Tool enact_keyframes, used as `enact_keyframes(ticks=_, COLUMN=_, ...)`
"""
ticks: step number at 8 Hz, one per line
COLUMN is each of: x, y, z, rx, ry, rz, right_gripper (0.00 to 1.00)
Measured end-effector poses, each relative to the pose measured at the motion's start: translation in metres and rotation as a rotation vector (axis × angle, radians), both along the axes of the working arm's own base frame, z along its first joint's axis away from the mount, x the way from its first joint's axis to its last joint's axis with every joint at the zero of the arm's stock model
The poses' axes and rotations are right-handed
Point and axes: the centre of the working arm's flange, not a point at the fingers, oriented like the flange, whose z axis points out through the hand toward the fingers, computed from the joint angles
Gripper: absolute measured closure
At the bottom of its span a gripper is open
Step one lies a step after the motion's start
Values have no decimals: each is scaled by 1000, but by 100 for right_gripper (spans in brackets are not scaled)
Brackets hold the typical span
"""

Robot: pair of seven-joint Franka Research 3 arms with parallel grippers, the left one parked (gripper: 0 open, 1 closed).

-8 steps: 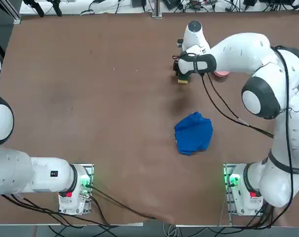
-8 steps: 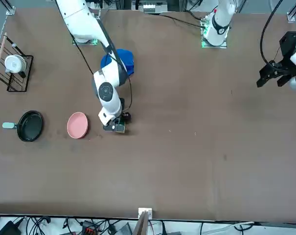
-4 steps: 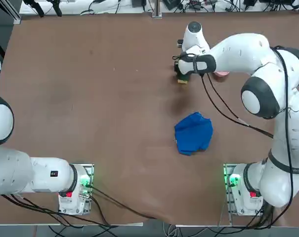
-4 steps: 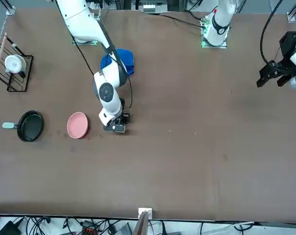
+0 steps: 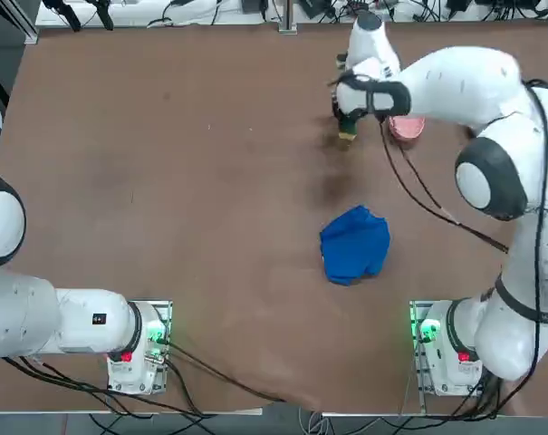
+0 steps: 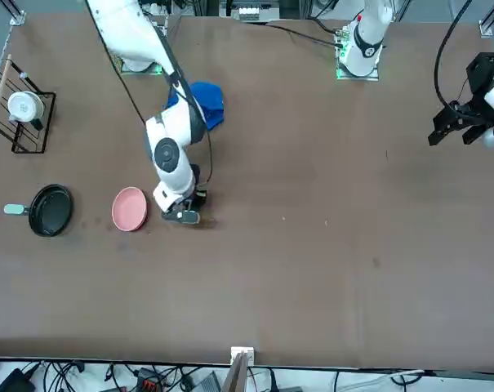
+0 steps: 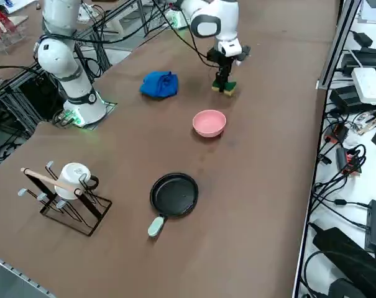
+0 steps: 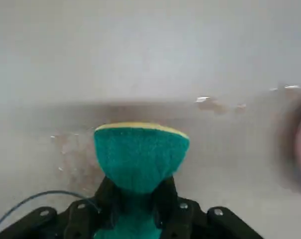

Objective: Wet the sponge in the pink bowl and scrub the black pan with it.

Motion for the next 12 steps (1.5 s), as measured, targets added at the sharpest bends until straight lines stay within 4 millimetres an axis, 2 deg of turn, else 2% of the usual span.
enact_keyframes(ticks=1, x=6, y=-30, z=26, rx=-6, ry=34, rz=24, right_gripper=64)
enact_keyframes(ticks=2, x=13, y=-61, z=43, rx=-2, ry=61, rz=54, right_gripper=64)
enact_keyframes(ticks=3, x=19, y=-94, z=49, rx=6, ry=81, rz=84, right_gripper=64)
enact_keyframes(ticks=5, x=28, y=-155, z=44, rx=21, ry=109, rz=146, right_gripper=64)
enact_keyframes(ticks=6, x=30, y=-178, z=39, rx=28, ry=117, rz=162, right_gripper=64)
enact_keyframes(ticks=8, x=27, y=-201, z=22, rx=30, ry=95, rz=157, right_gripper=64)
enact_keyframes(ticks=10, x=12, y=-207, z=-8, rx=26, ry=92, rz=156, right_gripper=64)
enact_keyframes(ticks=12, x=6, y=-214, z=-23, rx=22, ry=106, rz=147, right_gripper=64)
